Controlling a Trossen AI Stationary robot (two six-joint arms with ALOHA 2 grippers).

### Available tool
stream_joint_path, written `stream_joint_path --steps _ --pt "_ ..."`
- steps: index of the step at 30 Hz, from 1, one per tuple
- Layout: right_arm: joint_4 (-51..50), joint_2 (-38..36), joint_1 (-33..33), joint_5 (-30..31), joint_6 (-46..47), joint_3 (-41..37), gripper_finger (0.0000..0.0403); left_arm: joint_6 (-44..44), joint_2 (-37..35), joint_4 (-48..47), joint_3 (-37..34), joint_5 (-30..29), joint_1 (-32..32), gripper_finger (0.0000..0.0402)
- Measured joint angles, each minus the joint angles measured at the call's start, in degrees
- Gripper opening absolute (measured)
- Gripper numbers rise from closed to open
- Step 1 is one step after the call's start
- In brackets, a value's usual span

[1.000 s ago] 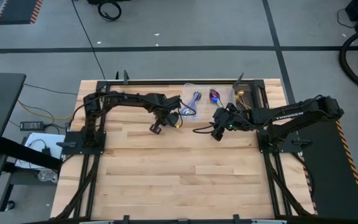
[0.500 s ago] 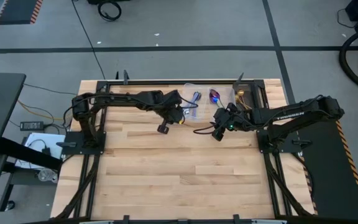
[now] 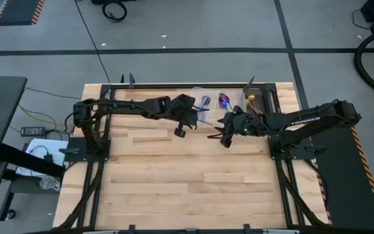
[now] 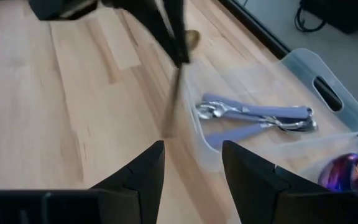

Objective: Sort silverware by color (type)
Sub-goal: Put the golden spoon into the black bin

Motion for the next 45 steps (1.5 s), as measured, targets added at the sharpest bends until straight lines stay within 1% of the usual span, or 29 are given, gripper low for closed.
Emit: stream_joint_path --steps 2,6,11,16,21,25,29,37,43,45 --pt "1.0 0.25 0.0 0.0 -0.38 0.0 0.0172 -0.45 0.0 2.0 0.0 -2.77 -0.65 0.0009" --pt "2.95 0.26 0.0 -0.94 -0.49 0.0 0.0172 2.77 0.0 2.69 0.0 -9.18 -2.06 0.0009" --pt "6.15 0.26 -0.98 -0.74 -0.51 0.0 0.0171 5.53 0.0 5.68 0.0 -14.06 -3.63 0.0009" --pt "7.05 0.39 -2.78 -0.39 -0.44 0.0 0.0165 12.17 0.02 9.97 0.0 -20.26 -5.58 0.0009" --pt "7.79 0.42 -4.72 -0.97 -0.31 0.0 0.0138 20.63 0.0 13.57 0.0 -25.04 -7.12 0.0009" --pt "8.58 0.42 -5.9 -2.17 -0.29 0.0 0.0112 27.17 0.0 15.4 0.0 -27.13 -7.57 0.0009" --pt "9.39 0.44 -6.63 -3.1 0.08 0.0 0.009 30.29 0.01 15.83 0.0 -28.95 -7.86 0.0008" --pt "13.01 0.44 -7.57 -3.63 -1.81 0.0 0.0057 31.81 0.0 16.45 0.0 -29.12 -7.82 0.0008" --pt "12.79 0.44 -7.93 -3.06 -1.8 0.0 0.002 33.69 0.02 17.71 0.0 -29.29 -7.8 0.0014" --pt "12.62 0.44 -7.91 -3.08 -1.84 0.0 0.0018 34.02 0.02 17.73 0.0 -29.22 -7.82 0.0012"
